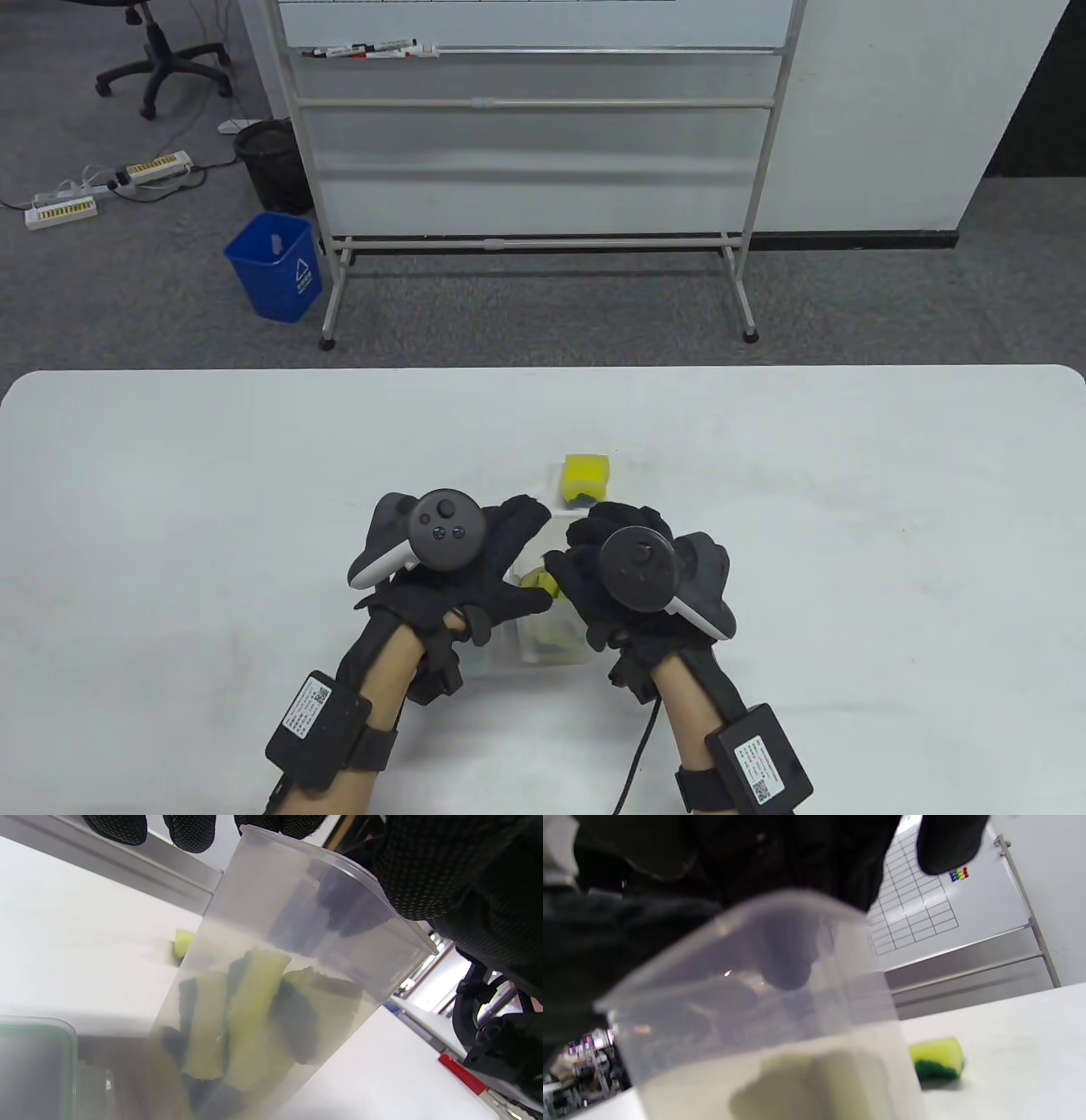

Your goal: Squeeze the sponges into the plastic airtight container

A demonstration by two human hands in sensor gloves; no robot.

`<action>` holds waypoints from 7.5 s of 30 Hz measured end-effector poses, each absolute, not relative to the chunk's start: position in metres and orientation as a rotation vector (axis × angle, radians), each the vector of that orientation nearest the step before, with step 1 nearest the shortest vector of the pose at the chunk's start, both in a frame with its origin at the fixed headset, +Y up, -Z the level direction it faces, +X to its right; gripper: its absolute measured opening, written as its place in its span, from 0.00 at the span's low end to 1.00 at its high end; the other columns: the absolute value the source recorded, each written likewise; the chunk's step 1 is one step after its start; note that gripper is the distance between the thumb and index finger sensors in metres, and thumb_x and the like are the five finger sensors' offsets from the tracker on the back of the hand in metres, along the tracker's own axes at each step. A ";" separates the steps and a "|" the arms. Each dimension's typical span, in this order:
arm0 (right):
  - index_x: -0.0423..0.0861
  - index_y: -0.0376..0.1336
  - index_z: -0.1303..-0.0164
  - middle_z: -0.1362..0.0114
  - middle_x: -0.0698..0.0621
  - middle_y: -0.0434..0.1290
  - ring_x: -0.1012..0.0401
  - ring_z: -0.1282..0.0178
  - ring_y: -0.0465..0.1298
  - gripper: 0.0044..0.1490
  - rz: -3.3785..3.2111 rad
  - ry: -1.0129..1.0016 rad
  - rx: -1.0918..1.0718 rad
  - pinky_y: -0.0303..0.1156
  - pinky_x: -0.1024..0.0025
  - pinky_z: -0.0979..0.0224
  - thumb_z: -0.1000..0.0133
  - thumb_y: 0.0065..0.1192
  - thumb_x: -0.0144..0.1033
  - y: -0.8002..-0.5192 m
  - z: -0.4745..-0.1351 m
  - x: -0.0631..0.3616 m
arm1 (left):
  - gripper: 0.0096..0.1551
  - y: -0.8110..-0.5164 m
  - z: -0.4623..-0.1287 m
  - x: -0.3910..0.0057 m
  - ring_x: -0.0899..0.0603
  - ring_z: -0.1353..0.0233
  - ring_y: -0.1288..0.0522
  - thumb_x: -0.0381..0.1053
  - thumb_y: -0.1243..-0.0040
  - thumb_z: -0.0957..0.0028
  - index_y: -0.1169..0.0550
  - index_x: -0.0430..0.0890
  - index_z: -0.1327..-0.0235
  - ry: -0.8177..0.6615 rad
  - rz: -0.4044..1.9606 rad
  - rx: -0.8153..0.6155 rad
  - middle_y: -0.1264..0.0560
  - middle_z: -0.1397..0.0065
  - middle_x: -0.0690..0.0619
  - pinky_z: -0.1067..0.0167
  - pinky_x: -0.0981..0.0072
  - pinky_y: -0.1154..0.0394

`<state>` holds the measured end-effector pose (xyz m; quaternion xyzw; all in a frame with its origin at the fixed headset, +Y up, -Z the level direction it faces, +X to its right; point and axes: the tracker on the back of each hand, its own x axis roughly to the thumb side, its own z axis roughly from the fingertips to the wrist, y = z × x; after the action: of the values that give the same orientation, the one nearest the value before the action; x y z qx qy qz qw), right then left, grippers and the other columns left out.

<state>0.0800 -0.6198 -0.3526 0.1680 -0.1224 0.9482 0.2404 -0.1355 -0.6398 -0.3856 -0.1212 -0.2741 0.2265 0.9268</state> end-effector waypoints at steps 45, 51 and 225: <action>0.59 0.70 0.28 0.09 0.59 0.47 0.50 0.08 0.43 0.36 2.547 0.336 0.286 0.39 0.40 0.16 0.46 0.56 0.60 -0.733 -0.494 0.114 | 0.47 -0.690 -0.354 -0.248 0.33 0.15 0.48 0.67 0.46 0.49 0.45 0.51 0.20 -0.131 0.356 0.014 0.49 0.12 0.45 0.25 0.30 0.44; 0.51 0.67 0.26 0.10 0.58 0.52 0.50 0.09 0.44 0.40 2.597 0.449 0.238 0.39 0.41 0.17 0.46 0.55 0.59 -0.759 -0.508 0.104 | 0.47 -0.695 -0.355 -0.251 0.33 0.15 0.48 0.67 0.46 0.49 0.45 0.51 0.20 -0.123 0.358 0.006 0.49 0.12 0.45 0.25 0.30 0.43; 0.60 0.51 0.16 0.12 0.46 0.58 0.46 0.13 0.59 0.48 2.186 -0.325 0.264 0.51 0.39 0.17 0.47 0.51 0.68 -0.615 -0.366 0.147 | 0.70 -0.750 -0.389 -0.205 0.32 0.15 0.66 0.71 0.31 0.59 0.63 0.56 0.23 -0.344 0.172 -0.473 0.66 0.13 0.44 0.27 0.20 0.61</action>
<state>0.1472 -0.6151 -0.3661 0.1063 -0.1308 0.8809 0.4423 -0.2051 -0.7501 -0.3891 -0.2330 -0.1695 0.0848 0.9538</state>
